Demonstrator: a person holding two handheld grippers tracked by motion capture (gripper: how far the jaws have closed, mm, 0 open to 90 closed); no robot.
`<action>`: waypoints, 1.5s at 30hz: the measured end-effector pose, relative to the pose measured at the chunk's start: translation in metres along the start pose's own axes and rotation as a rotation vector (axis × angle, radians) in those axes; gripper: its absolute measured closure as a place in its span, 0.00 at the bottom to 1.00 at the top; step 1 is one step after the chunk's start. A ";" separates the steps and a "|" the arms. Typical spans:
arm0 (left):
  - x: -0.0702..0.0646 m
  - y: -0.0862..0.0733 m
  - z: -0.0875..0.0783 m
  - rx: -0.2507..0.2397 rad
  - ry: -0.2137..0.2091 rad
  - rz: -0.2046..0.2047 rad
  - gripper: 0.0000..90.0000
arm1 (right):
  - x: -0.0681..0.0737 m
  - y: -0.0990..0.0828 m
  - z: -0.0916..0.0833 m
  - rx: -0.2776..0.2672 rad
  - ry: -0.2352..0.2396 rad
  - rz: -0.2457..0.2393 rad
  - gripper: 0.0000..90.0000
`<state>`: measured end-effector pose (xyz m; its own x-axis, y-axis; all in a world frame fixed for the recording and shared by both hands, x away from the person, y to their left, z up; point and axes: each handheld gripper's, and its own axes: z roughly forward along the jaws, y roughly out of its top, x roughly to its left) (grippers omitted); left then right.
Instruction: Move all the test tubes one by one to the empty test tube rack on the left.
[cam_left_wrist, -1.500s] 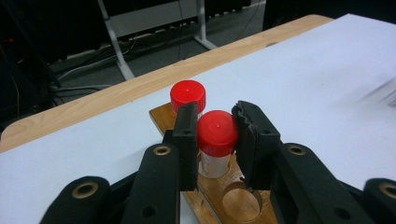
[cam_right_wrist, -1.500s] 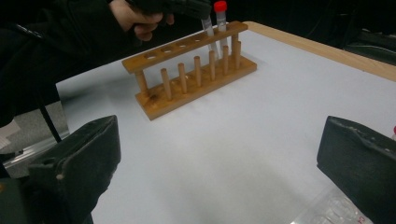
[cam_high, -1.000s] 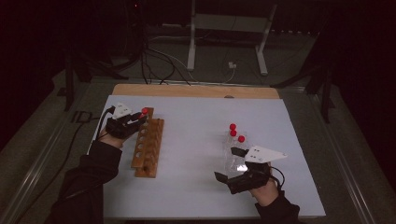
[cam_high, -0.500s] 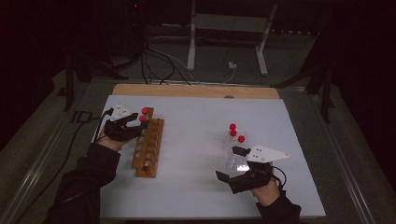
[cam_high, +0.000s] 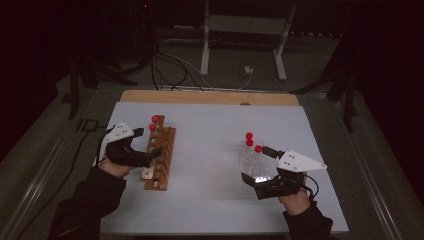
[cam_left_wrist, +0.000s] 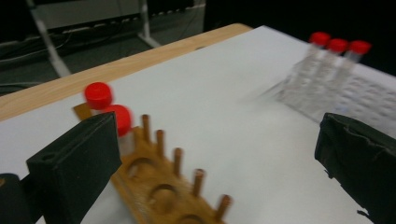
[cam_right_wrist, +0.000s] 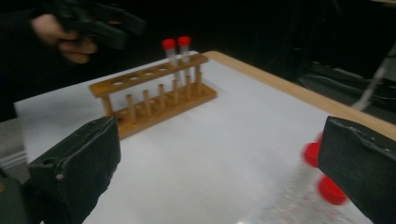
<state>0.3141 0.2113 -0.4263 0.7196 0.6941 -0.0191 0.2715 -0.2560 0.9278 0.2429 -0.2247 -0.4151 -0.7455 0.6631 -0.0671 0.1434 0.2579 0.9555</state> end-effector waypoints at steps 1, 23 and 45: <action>-0.003 -0.001 -0.003 -0.003 -0.005 0.008 0.01 | -0.003 0.001 -0.002 0.000 -0.022 0.001 0.00; -0.040 -0.026 -0.016 -0.040 -0.095 0.047 0.01 | -0.057 -0.036 0.023 0.153 -0.147 0.126 0.00; -0.041 -0.028 -0.012 -0.021 -0.117 0.055 0.01 | -0.065 -0.058 0.053 0.255 -0.192 0.120 0.66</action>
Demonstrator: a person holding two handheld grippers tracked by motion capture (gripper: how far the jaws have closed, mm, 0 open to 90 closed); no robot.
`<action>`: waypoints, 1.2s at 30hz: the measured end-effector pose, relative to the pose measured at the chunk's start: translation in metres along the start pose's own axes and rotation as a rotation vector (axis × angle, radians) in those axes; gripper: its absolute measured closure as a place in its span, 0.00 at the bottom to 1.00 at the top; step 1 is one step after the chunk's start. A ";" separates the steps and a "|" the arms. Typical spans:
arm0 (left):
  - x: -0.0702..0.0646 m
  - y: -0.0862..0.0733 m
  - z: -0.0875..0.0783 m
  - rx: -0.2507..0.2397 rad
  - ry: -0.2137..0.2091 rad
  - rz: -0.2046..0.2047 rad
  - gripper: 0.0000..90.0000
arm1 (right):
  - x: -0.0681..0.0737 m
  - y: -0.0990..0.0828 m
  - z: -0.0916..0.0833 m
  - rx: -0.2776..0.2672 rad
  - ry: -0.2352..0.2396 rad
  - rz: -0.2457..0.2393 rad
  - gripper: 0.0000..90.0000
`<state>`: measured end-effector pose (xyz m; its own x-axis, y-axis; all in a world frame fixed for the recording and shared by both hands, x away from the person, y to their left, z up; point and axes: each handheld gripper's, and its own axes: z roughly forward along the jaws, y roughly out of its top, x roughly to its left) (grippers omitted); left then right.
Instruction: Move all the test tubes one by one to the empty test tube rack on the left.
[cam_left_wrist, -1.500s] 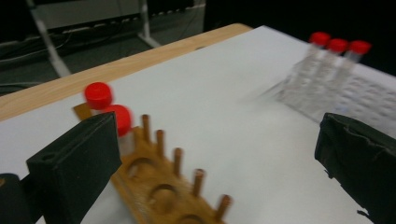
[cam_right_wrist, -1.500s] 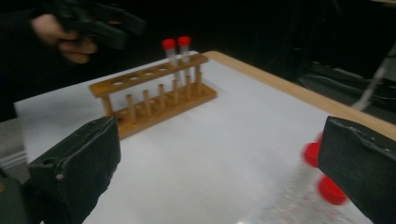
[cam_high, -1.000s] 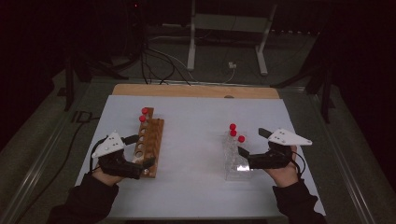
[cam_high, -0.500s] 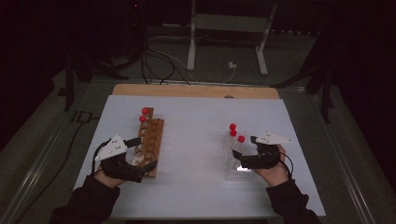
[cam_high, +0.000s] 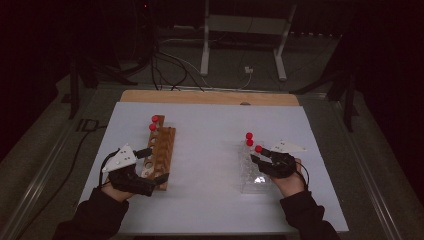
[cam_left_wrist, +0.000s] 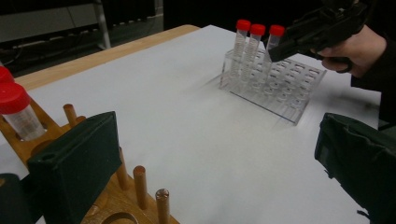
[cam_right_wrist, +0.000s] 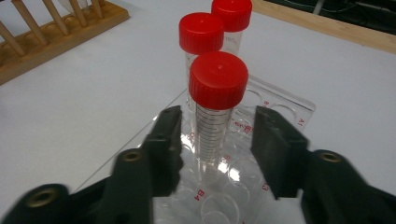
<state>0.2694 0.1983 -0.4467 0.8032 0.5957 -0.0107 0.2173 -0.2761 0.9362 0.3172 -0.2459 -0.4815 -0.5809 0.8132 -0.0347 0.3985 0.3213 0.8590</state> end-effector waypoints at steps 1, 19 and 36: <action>0.000 0.000 0.000 -0.001 -0.001 -0.001 0.01 | 0.000 0.000 0.000 0.005 -0.002 -0.004 0.68; 0.002 -0.001 0.000 0.005 -0.005 -0.003 0.01 | 0.005 0.006 -0.005 -0.010 0.001 -0.037 0.84; 0.000 0.002 -0.001 0.001 -0.021 -0.002 0.01 | 0.005 0.027 -0.045 -0.101 -0.001 -0.029 0.84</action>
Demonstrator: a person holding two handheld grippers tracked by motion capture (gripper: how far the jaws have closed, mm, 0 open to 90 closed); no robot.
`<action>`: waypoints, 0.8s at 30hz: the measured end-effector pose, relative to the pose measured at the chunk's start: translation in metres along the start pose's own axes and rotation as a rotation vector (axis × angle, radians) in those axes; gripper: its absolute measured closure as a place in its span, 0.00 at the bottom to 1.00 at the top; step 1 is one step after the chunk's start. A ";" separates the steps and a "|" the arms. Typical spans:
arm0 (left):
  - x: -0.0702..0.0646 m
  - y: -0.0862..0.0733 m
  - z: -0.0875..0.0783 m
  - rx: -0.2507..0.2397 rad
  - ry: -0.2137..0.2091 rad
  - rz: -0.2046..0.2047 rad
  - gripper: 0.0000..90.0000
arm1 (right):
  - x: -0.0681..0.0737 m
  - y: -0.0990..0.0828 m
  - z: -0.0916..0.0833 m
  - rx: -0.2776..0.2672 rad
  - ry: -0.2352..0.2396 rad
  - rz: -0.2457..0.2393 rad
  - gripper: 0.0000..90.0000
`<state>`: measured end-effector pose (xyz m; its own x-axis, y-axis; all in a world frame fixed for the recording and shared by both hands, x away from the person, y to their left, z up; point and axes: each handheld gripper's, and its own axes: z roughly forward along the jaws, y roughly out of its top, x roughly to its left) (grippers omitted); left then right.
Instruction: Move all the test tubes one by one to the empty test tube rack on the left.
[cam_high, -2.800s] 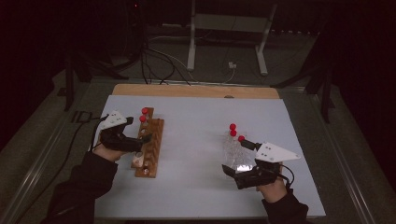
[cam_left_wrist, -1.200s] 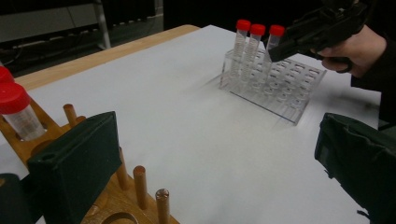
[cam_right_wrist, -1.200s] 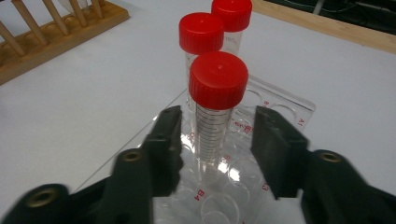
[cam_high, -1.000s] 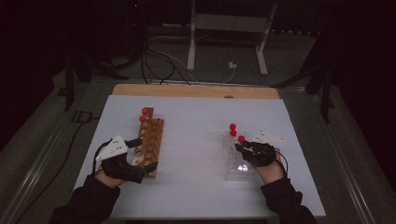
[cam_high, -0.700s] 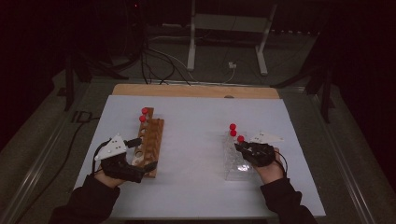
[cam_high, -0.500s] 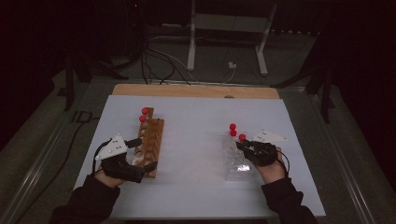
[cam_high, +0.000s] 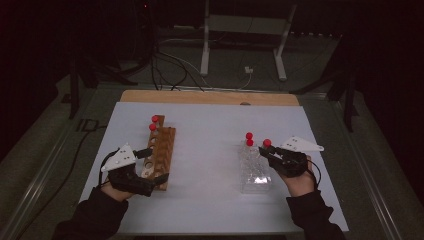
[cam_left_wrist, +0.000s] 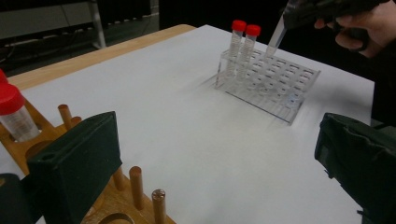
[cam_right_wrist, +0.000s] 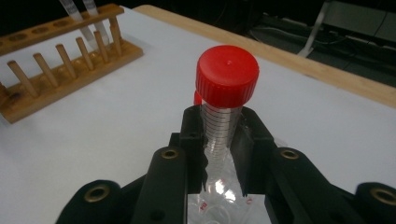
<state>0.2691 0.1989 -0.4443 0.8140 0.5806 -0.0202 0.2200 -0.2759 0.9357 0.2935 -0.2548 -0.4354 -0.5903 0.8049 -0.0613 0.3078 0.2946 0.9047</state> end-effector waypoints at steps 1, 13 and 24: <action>0.000 0.000 0.000 -0.001 -0.003 -0.001 0.01 | 0.000 0.002 -0.003 -0.010 0.002 0.002 0.84; -0.005 0.005 0.001 0.002 -0.031 0.008 0.01 | 0.020 0.019 -0.017 -0.049 0.069 -0.040 0.84; -0.018 0.014 0.007 0.025 -0.101 0.026 0.01 | 0.047 0.022 -0.007 -0.026 0.157 -0.078 0.84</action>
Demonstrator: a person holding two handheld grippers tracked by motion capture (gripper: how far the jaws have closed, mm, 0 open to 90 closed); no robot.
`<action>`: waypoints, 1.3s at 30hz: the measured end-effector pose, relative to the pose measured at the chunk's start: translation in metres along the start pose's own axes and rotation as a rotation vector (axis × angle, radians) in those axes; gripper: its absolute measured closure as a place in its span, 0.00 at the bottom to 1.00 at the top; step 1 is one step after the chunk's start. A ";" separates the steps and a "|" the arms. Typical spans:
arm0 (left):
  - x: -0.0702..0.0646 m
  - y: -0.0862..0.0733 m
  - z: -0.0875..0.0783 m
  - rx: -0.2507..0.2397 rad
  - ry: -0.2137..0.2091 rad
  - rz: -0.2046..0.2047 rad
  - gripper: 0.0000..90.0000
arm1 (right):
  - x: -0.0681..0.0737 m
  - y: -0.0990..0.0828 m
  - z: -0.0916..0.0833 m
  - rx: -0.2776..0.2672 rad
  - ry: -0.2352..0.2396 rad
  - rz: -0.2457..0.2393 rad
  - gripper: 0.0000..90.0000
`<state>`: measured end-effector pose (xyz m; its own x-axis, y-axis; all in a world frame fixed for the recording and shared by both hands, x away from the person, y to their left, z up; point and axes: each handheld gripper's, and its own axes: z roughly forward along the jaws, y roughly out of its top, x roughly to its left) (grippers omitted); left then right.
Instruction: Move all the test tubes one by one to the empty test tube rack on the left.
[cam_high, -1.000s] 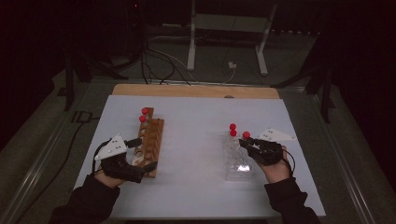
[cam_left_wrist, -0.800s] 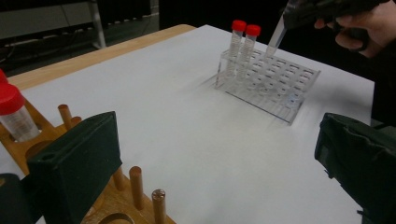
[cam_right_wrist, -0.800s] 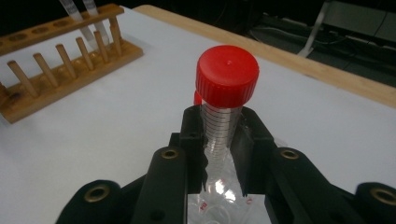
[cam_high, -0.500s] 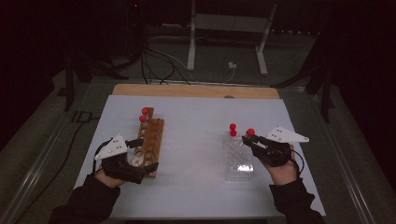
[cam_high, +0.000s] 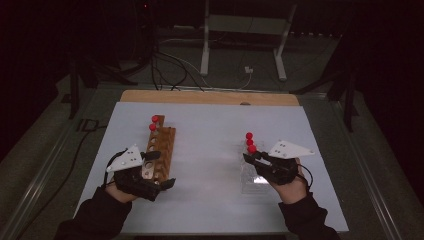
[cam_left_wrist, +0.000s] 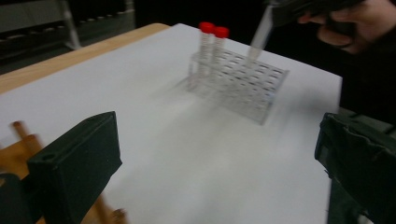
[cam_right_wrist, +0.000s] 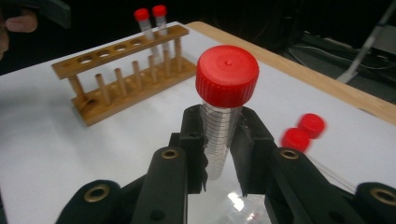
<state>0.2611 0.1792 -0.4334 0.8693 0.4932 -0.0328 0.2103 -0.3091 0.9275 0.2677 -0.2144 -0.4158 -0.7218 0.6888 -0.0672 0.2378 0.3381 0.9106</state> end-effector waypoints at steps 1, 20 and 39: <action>-0.001 0.001 0.001 0.000 -0.015 0.003 0.01 | 0.002 0.000 0.002 0.001 0.008 -0.004 0.84; -0.027 0.014 0.024 0.014 -0.121 0.060 0.01 | 0.035 -0.008 0.029 0.065 0.126 -0.041 0.84; -0.046 0.027 0.048 0.004 -0.181 0.112 0.16 | 0.066 -0.013 0.044 0.113 0.236 -0.081 0.84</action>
<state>0.2484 0.1096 -0.4249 0.9535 0.3015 0.0041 0.1090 -0.3571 0.9277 0.2457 -0.1447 -0.4502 -0.8696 0.4929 -0.0287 0.2350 0.4643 0.8539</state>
